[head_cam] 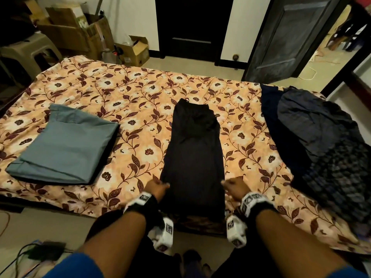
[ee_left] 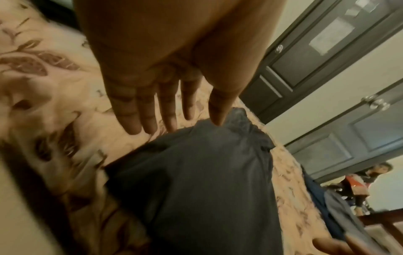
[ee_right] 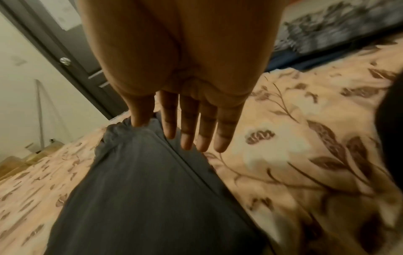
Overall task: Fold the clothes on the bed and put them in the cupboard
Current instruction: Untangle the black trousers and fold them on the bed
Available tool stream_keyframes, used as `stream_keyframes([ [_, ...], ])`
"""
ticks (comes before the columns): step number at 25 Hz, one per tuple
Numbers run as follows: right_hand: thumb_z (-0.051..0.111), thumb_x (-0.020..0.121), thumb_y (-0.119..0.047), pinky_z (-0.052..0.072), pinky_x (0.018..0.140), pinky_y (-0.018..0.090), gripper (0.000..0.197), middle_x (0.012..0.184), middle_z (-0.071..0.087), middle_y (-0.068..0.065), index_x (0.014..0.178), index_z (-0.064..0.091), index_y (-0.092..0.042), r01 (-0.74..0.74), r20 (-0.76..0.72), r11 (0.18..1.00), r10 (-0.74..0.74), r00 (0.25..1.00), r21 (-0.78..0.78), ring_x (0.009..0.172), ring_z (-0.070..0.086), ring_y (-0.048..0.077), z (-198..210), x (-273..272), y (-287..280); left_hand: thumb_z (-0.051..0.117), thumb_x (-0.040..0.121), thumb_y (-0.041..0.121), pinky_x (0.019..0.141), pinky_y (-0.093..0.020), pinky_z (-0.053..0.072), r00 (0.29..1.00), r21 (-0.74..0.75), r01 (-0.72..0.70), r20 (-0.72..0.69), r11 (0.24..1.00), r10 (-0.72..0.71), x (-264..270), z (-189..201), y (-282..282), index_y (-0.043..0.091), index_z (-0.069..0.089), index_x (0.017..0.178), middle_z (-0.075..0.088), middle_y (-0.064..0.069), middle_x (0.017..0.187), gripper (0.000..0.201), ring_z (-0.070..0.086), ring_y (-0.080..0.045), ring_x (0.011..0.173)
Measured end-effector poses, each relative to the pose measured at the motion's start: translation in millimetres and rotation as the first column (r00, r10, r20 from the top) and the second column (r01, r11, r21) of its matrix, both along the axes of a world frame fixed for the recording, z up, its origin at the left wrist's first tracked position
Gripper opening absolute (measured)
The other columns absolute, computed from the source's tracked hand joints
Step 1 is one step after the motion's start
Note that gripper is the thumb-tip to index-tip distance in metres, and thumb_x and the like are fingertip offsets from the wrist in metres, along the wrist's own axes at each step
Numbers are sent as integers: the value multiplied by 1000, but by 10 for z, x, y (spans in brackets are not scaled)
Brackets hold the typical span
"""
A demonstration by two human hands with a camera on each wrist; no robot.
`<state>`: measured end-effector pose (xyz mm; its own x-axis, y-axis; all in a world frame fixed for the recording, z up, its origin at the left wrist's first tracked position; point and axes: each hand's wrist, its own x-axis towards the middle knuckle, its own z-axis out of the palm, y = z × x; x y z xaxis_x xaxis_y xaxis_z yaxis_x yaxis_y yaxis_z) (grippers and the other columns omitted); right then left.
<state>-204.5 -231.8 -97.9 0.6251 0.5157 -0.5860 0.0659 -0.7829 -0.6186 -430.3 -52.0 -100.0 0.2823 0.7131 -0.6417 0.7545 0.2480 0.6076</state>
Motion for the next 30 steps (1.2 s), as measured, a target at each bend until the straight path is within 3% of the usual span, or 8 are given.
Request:
stream_keyframes([
  [3,65,88,-16,47,73,35,7,82,63,7,85,59,-16,98,-144,995,-96,985,6,72,60,23,-477,-248,-194,79,78,19,92,-40,51,997,-29,-74,-7,997,73,-93,-459,-343,5,58,119,64,-18,116,47,61,-33,104],
  [6,74,82,-15,49,88,35,38,101,66,11,110,50,-22,140,-171,990,-134,976,25,97,63,29,-590,-433,-228,79,78,16,91,-37,49,993,24,-121,0,992,121,-94,-580,-446,4,49,126,61,-19,117,57,59,-36,106],
  [9,78,77,-18,50,88,34,36,105,68,12,109,62,-10,46,-127,998,-50,991,-35,97,65,28,-613,-498,-243,79,78,22,88,-37,52,995,23,-75,-71,997,76,-105,-615,-389,4,57,114,66,-18,111,45,63,-36,99],
  [13,73,81,-12,52,85,33,14,94,70,7,94,68,-9,-5,-145,998,15,989,66,93,66,27,-447,-552,-252,72,83,32,91,-40,49,988,138,48,-153,989,-27,-154,-607,-370,6,64,112,66,-16,111,40,61,-38,105],
  [17,68,80,4,56,70,27,19,92,70,10,93,63,-8,258,-222,888,-183,958,380,87,66,26,-145,-559,-243,65,90,21,89,-41,48,990,216,-111,105,970,90,-196,-552,-461,4,62,105,64,-18,107,23,59,-37,102],
  [22,65,84,3,55,69,22,27,101,68,10,108,60,-6,353,-342,827,-209,916,438,91,65,21,99,-522,-161,76,81,11,80,-36,51,960,127,-211,215,969,181,-210,-328,-446,12,62,80,66,-12,86,14,63,-32,87],
  [27,65,86,-2,54,85,36,23,109,67,16,109,61,-7,286,-219,872,-213,952,397,101,64,29,191,-424,-176,80,76,16,72,-25,40,995,285,-47,99,957,20,-224,-82,-372,9,65,88,64,-7,84,19,61,-26,84],
  [30,64,86,1,52,92,41,37,115,63,13,119,56,-14,273,-173,864,-218,960,423,106,62,30,204,-440,-227,78,78,13,77,-30,49,993,275,-66,115,959,36,-273,19,-360,14,60,88,63,-7,85,20,62,-29,85],
])
